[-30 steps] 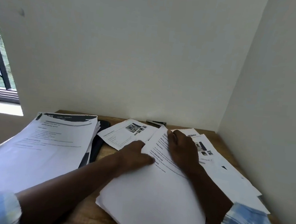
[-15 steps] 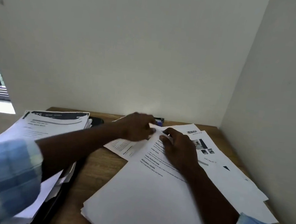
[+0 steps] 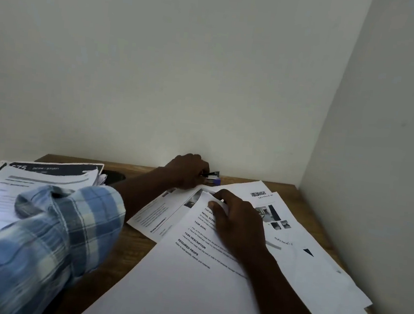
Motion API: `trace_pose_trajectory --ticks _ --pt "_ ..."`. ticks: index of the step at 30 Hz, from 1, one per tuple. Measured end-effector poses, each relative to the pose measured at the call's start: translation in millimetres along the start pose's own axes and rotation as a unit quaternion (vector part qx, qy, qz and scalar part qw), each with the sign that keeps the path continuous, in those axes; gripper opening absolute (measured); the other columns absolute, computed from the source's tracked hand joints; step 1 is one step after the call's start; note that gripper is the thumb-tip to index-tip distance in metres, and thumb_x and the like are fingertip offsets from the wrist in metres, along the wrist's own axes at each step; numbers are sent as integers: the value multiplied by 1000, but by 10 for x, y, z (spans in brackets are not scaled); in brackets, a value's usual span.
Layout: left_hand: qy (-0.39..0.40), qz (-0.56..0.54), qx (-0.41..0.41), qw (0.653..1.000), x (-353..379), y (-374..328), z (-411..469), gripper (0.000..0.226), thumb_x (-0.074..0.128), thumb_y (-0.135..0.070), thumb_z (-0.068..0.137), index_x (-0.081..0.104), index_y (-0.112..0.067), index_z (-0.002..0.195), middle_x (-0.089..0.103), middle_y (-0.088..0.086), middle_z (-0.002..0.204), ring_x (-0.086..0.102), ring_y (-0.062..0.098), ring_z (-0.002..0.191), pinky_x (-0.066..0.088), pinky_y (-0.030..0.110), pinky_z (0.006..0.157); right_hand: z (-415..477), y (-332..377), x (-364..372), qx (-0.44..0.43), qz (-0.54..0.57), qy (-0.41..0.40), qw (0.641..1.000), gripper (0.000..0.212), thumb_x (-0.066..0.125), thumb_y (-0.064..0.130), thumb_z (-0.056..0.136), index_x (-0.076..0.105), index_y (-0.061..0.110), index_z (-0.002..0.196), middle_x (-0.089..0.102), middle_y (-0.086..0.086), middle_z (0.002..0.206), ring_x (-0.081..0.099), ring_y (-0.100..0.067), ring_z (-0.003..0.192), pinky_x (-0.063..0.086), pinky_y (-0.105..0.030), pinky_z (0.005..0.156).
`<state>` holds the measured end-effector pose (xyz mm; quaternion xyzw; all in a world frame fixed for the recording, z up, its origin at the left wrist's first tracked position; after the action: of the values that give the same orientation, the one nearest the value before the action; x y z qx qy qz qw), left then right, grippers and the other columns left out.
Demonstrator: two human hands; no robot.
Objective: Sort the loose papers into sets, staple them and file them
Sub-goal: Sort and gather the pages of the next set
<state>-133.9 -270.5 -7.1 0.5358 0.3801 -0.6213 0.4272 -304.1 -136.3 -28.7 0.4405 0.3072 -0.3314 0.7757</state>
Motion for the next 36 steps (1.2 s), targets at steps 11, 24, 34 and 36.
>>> trace_pose_trajectory --ticks 11,24,34,36 --pt "141 -420 5 896 -681 140 -793 25 71 -28 99 77 -9 113 74 10 99 61 19 84 53 33 80 3 17 -51 6 31 -27 999 26 48 49 104 62 31 119 74 1 96 68 -27 96 52 -40 81" --pt "47 -526 -27 849 -296 20 -1032 21 74 -31 87 84 -13 93 70 14 88 67 21 80 46 17 62 -24 103 -105 -35 14 -101 994 24 52 44 105 64 27 117 73 1 86 69 -28 86 45 -37 69" --pt "-5 -499 15 866 -274 -1 -1082 16 71 -16 96 82 -11 86 71 24 90 61 15 75 44 18 63 -22 135 -93 10 120 -52 991 56 46 80 84 64 29 97 70 12 82 66 -11 84 50 -38 84" --pt "0 -491 22 871 -274 -5 -1096 16 71 -14 96 82 -10 86 73 18 88 60 11 73 45 18 64 16 73 -8 26 172 3 985 55 61 80 74 67 32 101 73 15 91 68 -10 91 51 -43 93"
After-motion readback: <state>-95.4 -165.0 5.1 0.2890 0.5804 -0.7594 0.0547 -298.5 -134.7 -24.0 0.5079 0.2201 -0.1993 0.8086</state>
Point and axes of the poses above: each hand's wrist, its own z-axis towards the middle knuckle, its own x-axis out of the palm, y = z × x, the point moved 5 cm from there along z, towards the middle knuckle
